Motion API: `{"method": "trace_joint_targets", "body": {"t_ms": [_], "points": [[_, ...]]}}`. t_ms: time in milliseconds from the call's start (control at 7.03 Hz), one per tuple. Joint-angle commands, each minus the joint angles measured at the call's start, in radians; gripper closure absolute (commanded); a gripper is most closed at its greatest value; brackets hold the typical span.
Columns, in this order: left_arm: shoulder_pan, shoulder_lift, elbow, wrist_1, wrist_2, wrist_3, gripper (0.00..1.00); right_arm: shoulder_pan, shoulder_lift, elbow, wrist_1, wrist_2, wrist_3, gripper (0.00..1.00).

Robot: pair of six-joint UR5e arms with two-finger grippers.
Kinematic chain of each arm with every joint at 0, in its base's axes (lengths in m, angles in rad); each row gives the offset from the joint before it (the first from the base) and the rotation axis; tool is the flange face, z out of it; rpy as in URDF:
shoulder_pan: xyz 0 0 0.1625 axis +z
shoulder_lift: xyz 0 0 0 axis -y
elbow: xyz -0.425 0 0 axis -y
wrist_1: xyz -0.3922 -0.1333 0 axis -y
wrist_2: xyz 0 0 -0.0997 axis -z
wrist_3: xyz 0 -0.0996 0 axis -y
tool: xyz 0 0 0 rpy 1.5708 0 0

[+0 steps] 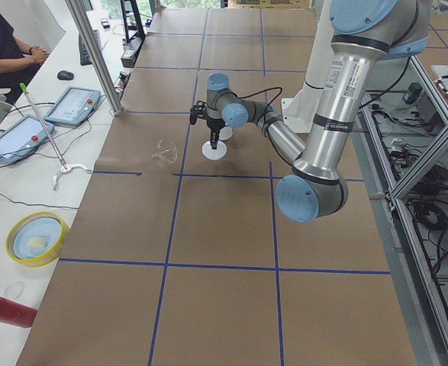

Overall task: Remove funnel from cup
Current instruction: 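Lift the lid and carry it over the white mug with the left gripper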

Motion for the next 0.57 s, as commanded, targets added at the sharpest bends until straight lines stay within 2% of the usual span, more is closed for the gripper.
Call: {"method": "trace_joint_targets", "body": {"t_ms": [0, 142, 426], "points": [[-0.008, -0.135, -0.050, 0.176, -0.055, -0.013, 1.00, 0.000, 0.000, 0.000, 0.000, 0.000, 0.000, 0.00], [0.000, -0.186, -0.044, 0.179, -0.060, -0.089, 1.00, 0.000, 0.000, 0.000, 0.000, 0.000, 0.000, 0.00], [0.091, -0.306, 0.058, 0.175, -0.053, -0.224, 1.00, 0.000, 0.000, 0.000, 0.000, 0.000, 0.000, 0.00]]}}
